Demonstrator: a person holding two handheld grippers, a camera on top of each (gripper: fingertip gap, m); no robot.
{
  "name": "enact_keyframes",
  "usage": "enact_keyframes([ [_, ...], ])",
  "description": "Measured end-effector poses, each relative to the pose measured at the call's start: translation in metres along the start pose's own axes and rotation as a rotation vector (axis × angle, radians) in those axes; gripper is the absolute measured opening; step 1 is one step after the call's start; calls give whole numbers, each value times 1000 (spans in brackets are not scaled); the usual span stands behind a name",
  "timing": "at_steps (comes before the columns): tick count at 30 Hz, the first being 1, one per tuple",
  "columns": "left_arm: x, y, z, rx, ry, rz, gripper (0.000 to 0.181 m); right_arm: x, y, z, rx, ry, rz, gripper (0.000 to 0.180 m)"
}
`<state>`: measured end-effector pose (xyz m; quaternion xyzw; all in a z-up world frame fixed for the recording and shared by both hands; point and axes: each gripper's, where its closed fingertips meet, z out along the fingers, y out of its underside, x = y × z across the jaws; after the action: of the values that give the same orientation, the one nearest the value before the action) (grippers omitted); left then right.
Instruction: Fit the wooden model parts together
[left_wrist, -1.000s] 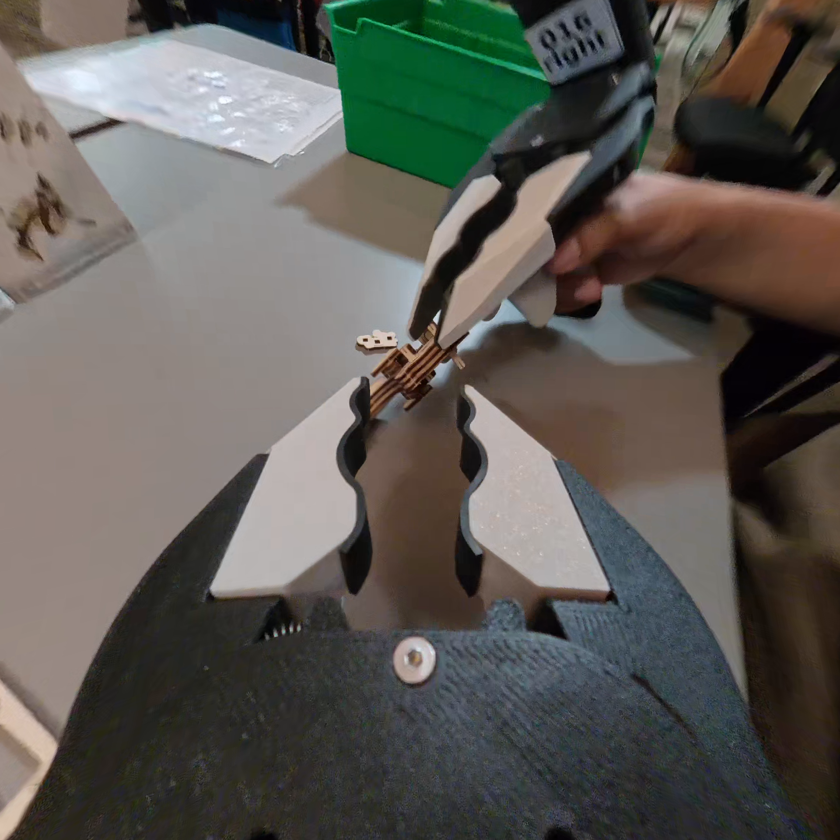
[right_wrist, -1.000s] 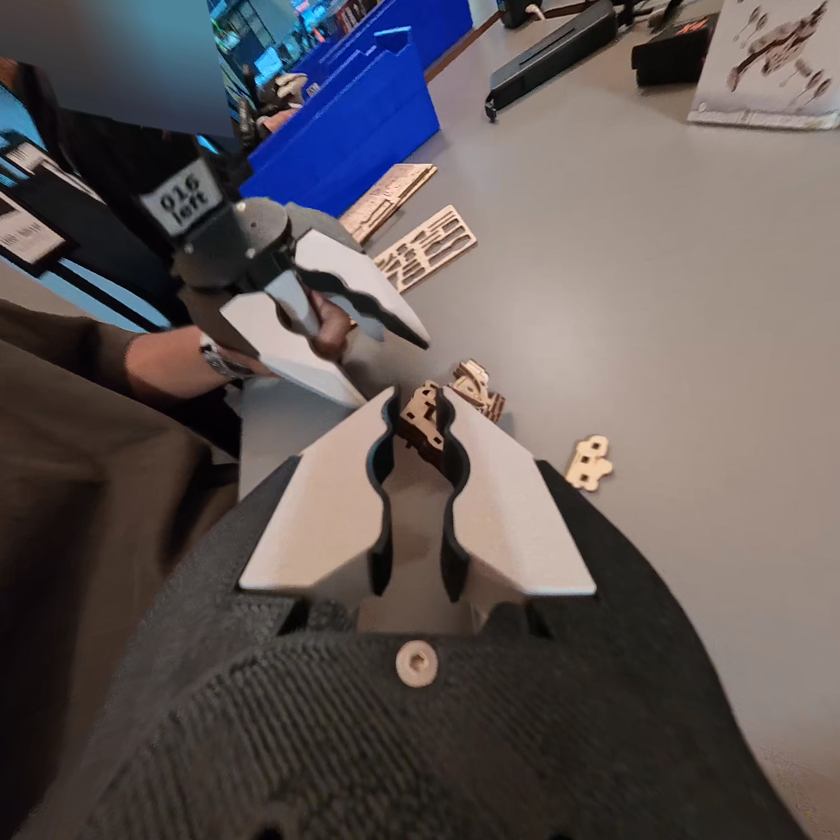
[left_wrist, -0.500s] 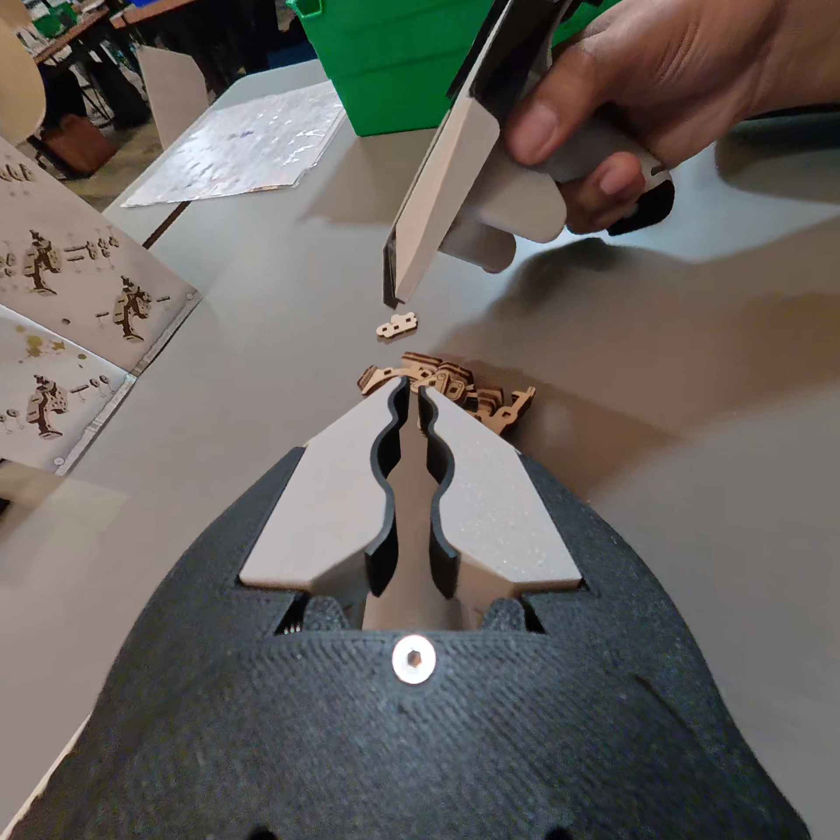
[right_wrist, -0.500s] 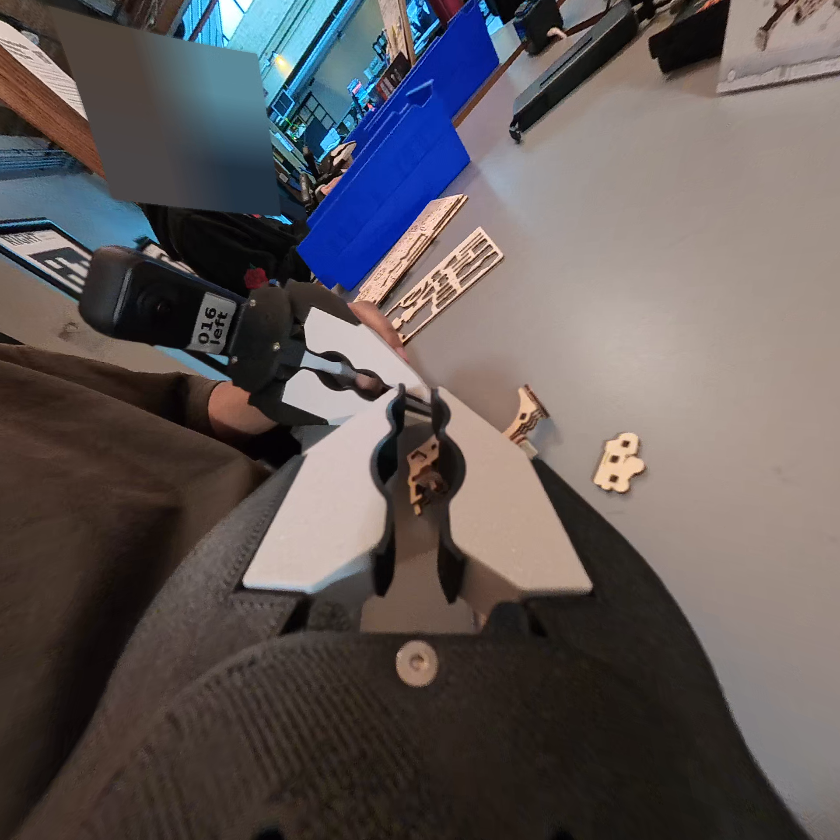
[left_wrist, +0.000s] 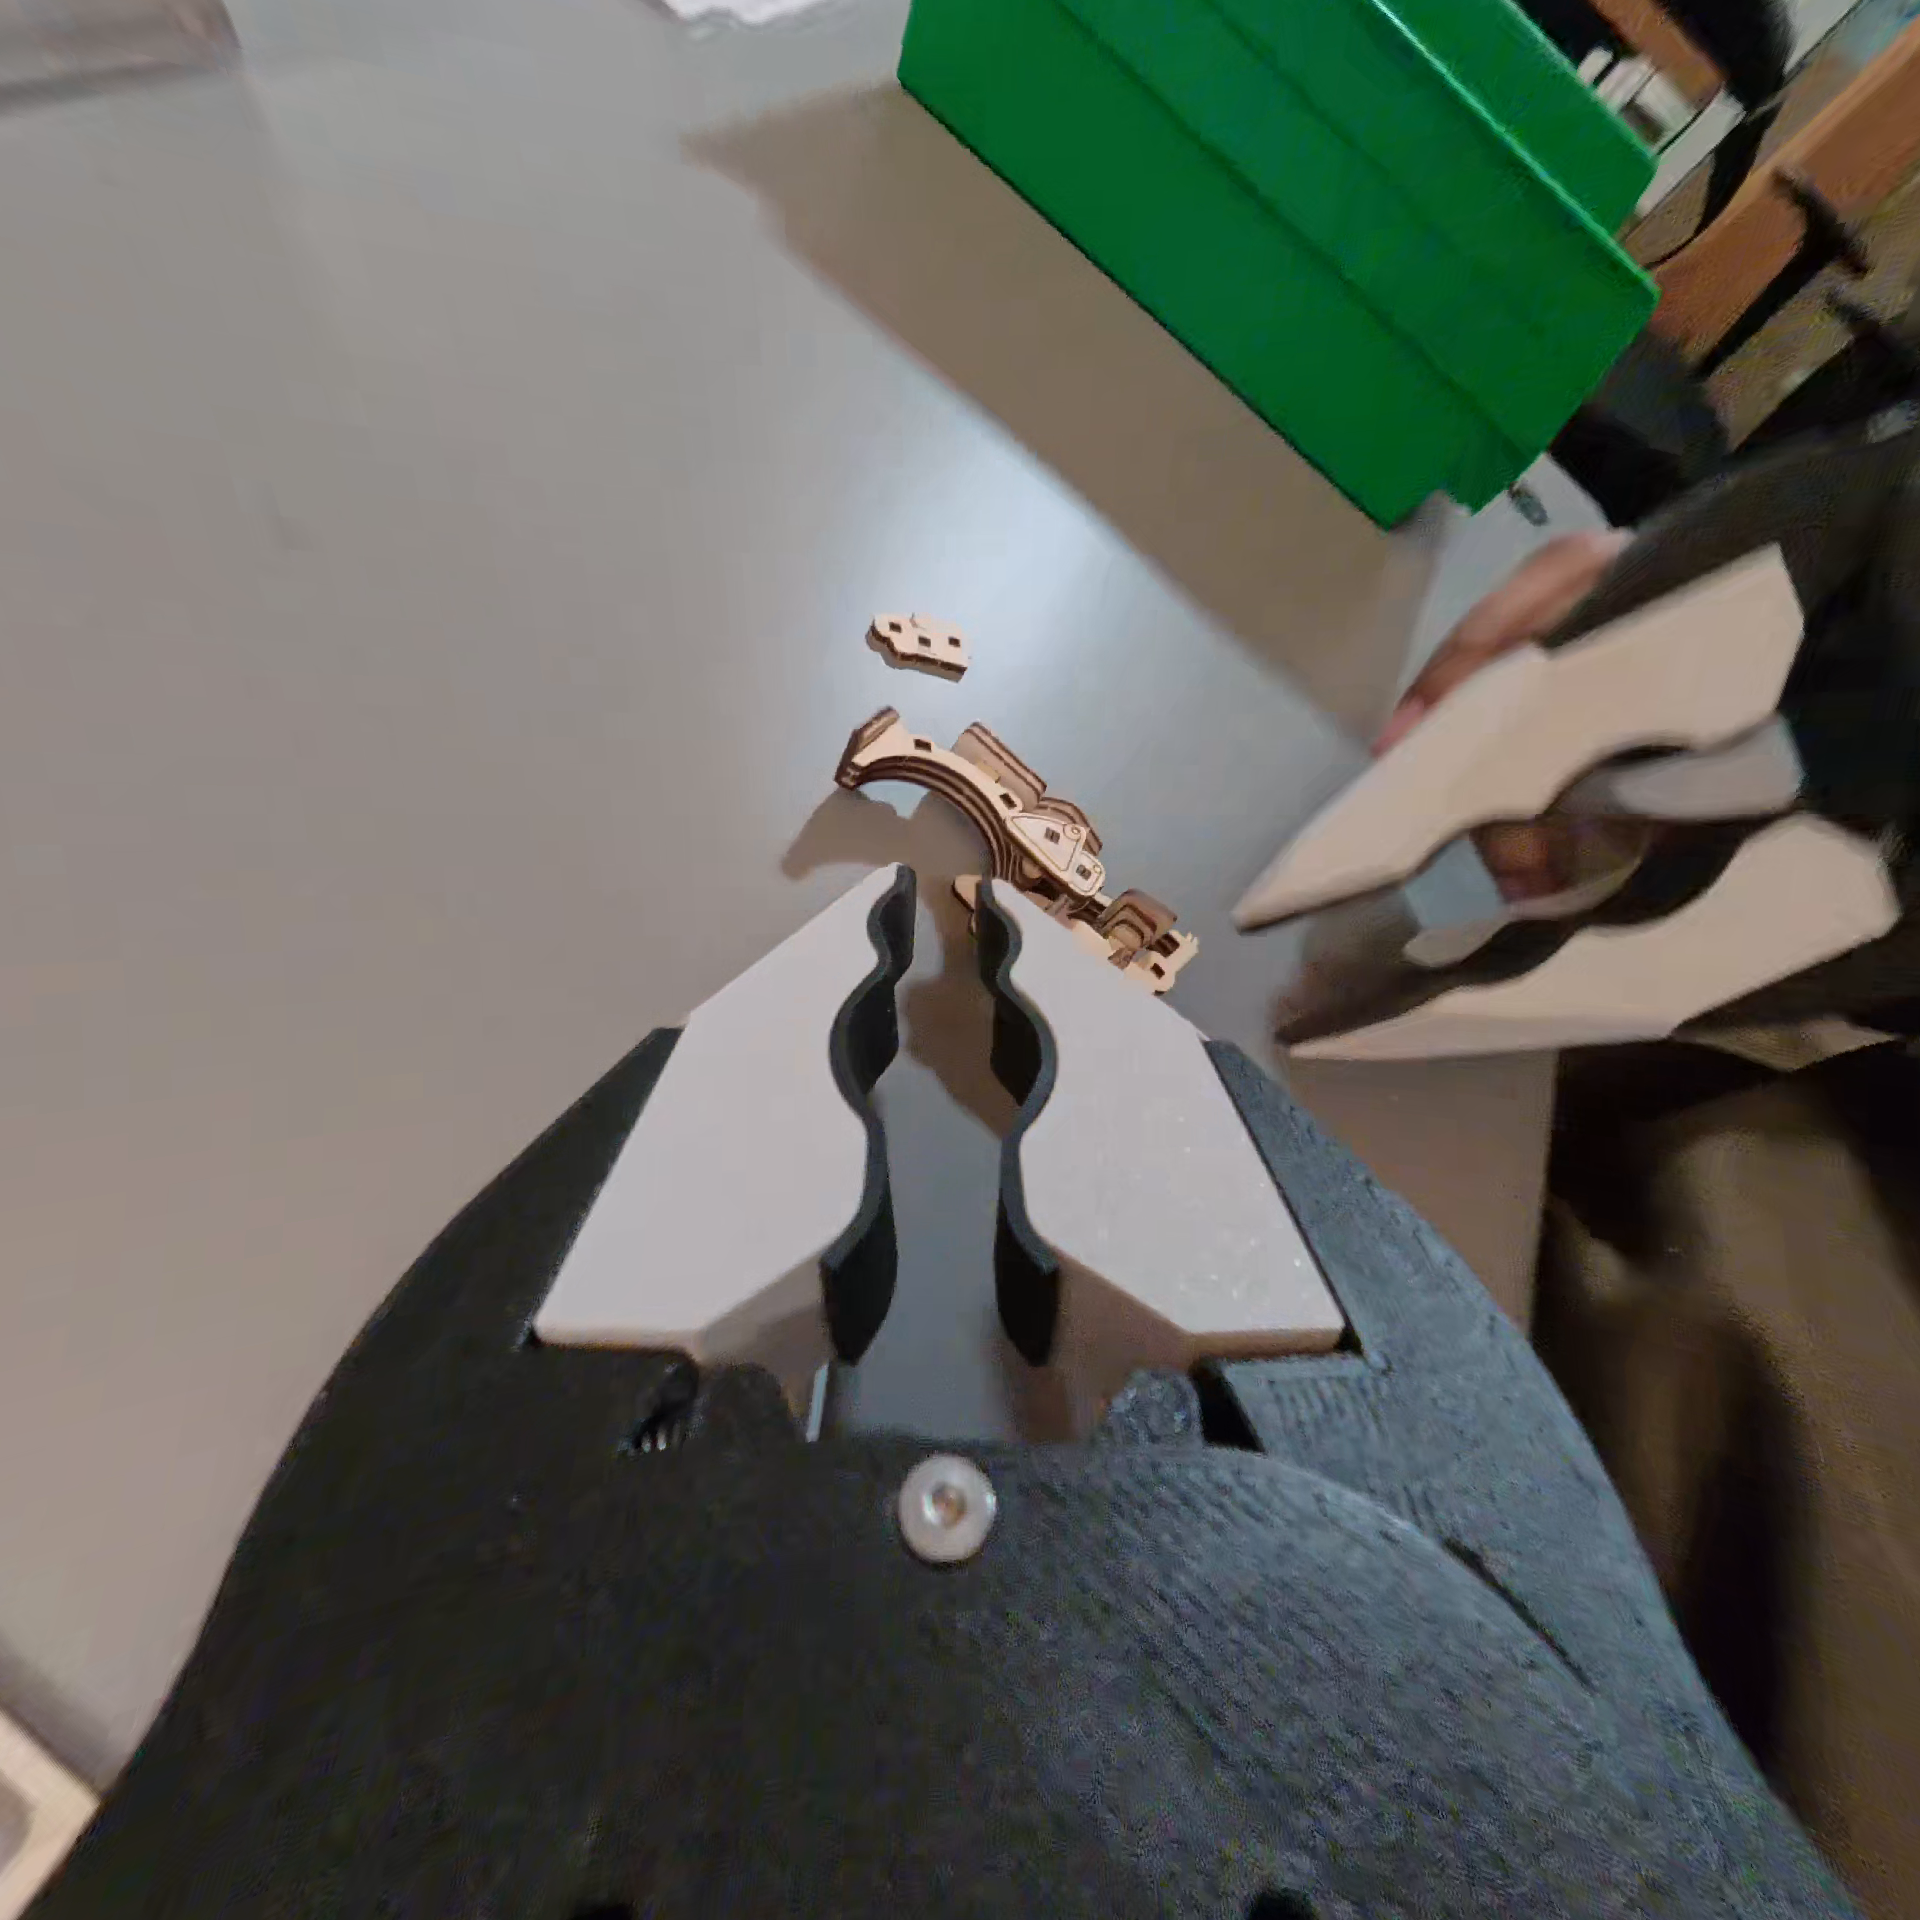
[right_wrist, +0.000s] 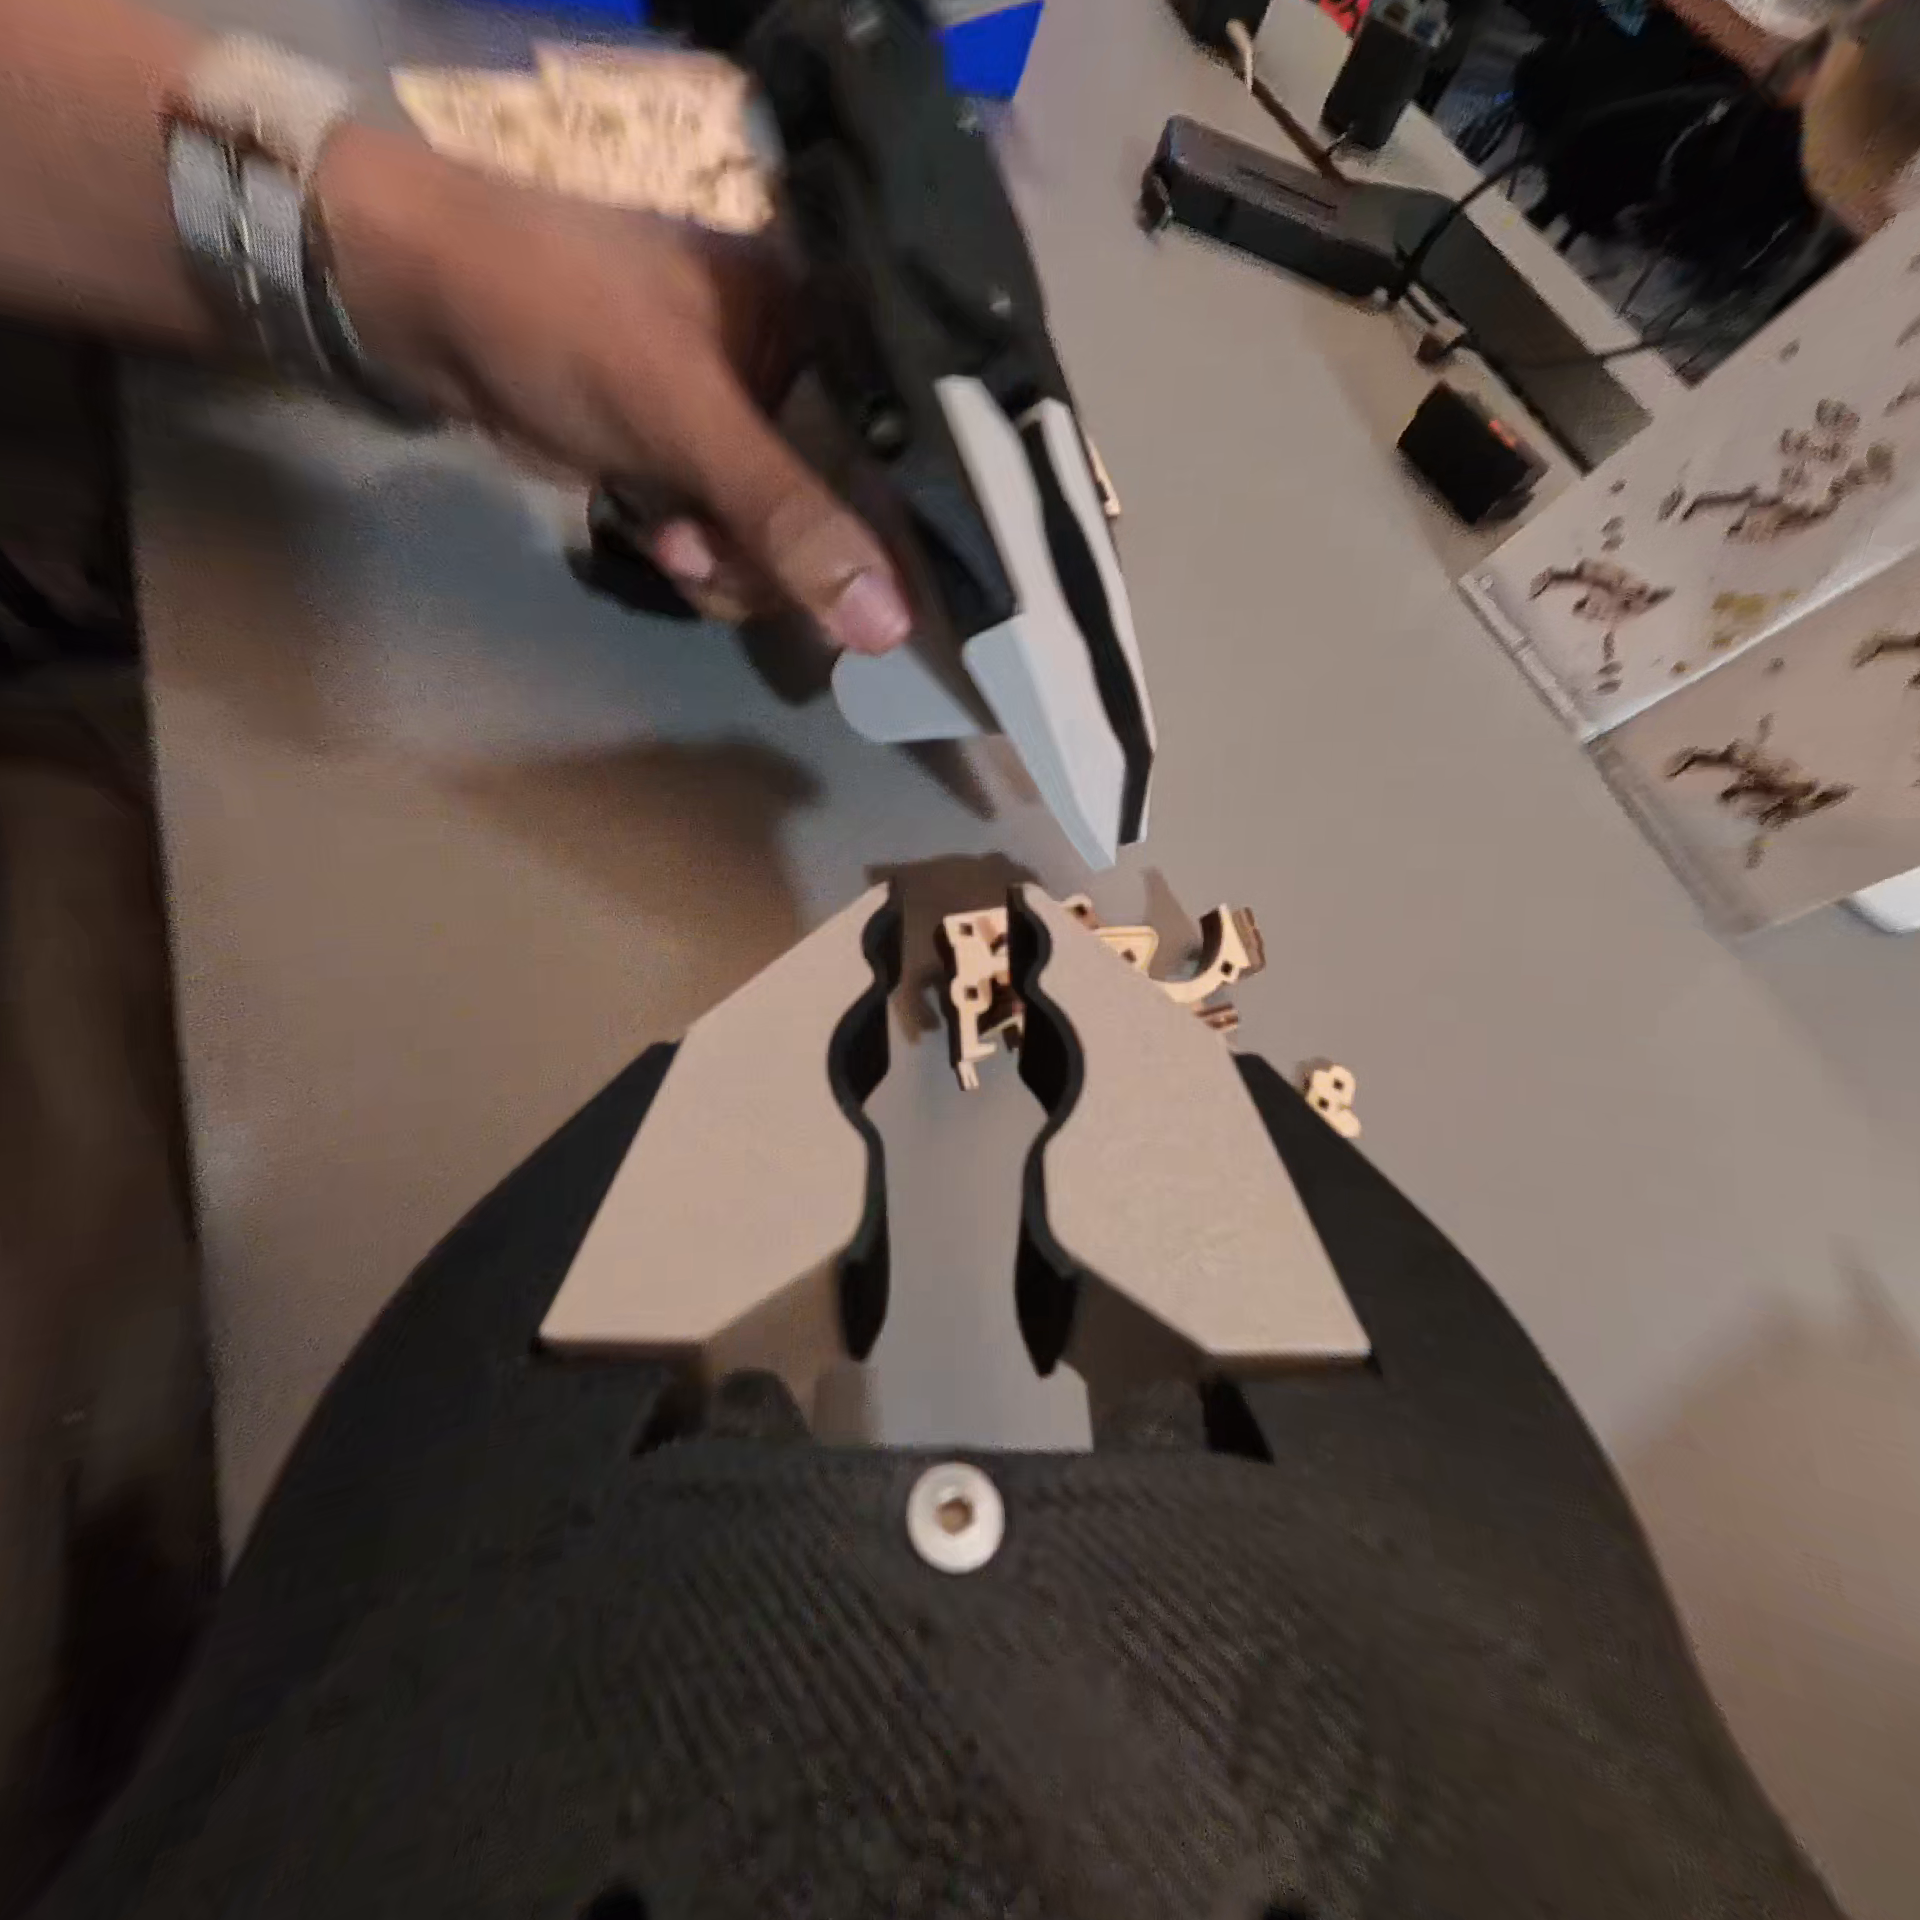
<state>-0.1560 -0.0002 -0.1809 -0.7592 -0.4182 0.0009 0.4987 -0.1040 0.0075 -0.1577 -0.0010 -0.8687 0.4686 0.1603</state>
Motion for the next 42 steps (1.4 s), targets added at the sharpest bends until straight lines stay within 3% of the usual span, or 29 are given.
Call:
enact_keyframes([
  [9,-1,8,5,-37,33,-120,18,0,31,19,-240,138,-396,21],
  [15,6,11,8,-51,135,-243,21,5,31,23,-272,297,-713,14],
  [18,16,9,7,-42,209,-282,22,8,29,26,-278,347,-772,11],
  [25,25,5,4,-14,301,-384,20,16,26,23,-285,400,-753,10],
  [31,26,-1,0,29,414,-586,10,23,29,19,-299,410,-725,12],
  [38,17,-2,4,49,360,-618,11,24,24,13,-253,399,-621,11],
  [42,16,-1,5,54,323,-590,13,33,27,-1,-208,369,-412,13],
])
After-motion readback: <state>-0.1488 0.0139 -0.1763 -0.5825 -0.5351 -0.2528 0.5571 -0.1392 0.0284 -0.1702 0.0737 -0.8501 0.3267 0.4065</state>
